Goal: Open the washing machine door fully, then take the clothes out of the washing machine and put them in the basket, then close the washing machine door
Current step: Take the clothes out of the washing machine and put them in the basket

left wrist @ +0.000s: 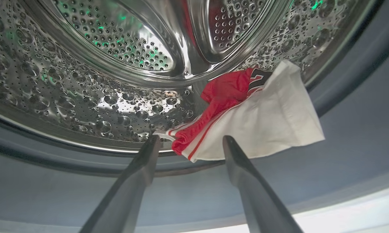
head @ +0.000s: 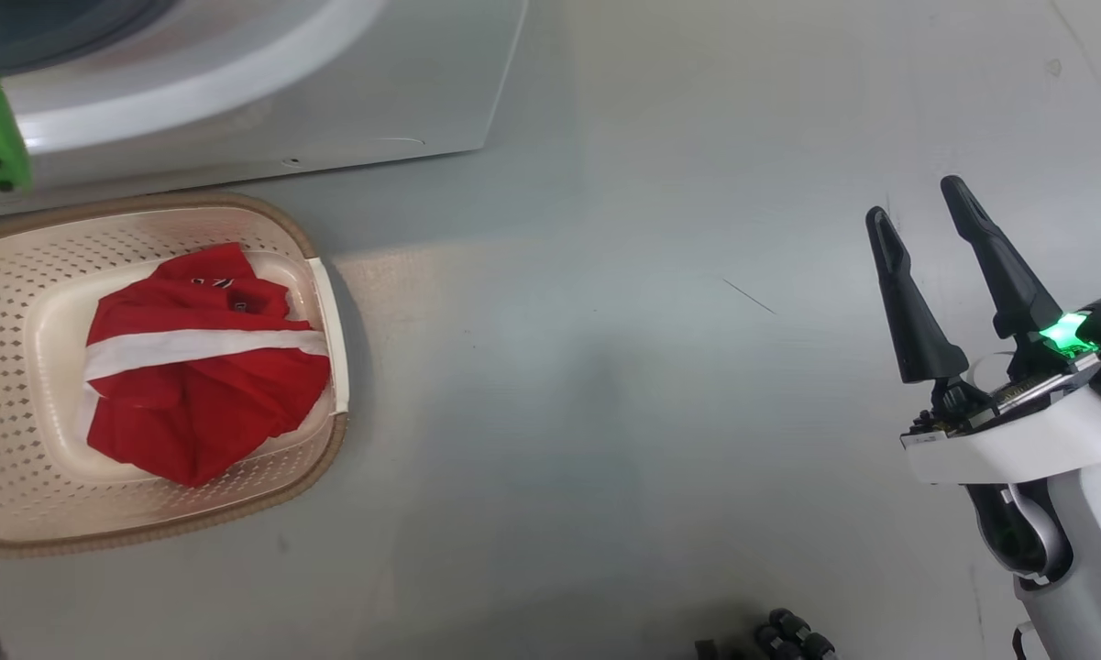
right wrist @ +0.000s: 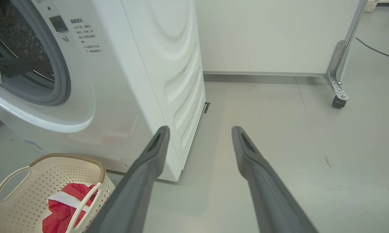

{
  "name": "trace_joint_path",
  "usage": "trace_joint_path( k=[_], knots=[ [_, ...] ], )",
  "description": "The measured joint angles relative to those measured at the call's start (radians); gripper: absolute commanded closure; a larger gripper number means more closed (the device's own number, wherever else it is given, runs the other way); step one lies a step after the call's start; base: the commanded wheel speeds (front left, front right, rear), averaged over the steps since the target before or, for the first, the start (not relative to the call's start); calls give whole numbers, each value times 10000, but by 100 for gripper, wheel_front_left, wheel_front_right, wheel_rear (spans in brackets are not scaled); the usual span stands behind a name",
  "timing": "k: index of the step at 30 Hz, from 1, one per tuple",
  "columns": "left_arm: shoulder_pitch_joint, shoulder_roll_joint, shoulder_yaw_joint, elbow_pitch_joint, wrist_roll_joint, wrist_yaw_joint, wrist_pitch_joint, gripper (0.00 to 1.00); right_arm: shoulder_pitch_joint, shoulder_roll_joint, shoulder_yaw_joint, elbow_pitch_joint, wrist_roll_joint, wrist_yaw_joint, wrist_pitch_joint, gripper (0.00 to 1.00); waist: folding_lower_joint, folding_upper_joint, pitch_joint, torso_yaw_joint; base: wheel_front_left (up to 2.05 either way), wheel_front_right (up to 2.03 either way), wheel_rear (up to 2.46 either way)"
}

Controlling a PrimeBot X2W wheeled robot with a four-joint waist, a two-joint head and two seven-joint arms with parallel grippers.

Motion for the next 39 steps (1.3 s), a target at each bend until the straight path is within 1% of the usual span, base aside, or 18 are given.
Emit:
trace_joint_path(
  k=[3, 7, 12, 15, 22, 29, 39],
  knots=[
    [-588, 297, 226, 257, -100, -88, 681, 0, -141, 23, 105, 31, 58, 0, 0, 0, 0, 0, 152, -196, 0, 0, 0],
    [-1430, 646, 495, 502, -249, -98, 1363, 0, -251, 42, 128, 59, 128, 0, 0, 0, 0, 0, 361, -419, 0, 0, 0],
    [-2199, 957, 500, 855, -242, -184, 1931, 0, -477, 79, 190, 94, 148, 0, 0, 0, 0, 0, 625, -658, 0, 0, 0],
    [-2494, 988, 466, 1009, -230, -186, 2150, 0, -631, 150, 245, 117, 157, 0, 0, 0, 1, 0, 755, -805, 0, 0, 0],
    [-2982, 991, 362, 1429, -219, -305, 2439, 0, -806, 221, 299, 211, 234, 0, 0, 0, 0, 0, 998, -1103, 0, 0, 0],
    [-3441, 989, 107, 1873, -111, -370, 2472, 0, -887, 224, 291, 305, 234, 0, 0, 0, 0, 0, 1128, -1261, 0, 0, 0],
    [-3884, 1179, 0, 2615, 167, -408, 2646, 0, -1053, 259, 378, 345, 240, 0, 0, 0, 0, 0, 1280, -1461, 0, 0, 0]
  ],
)
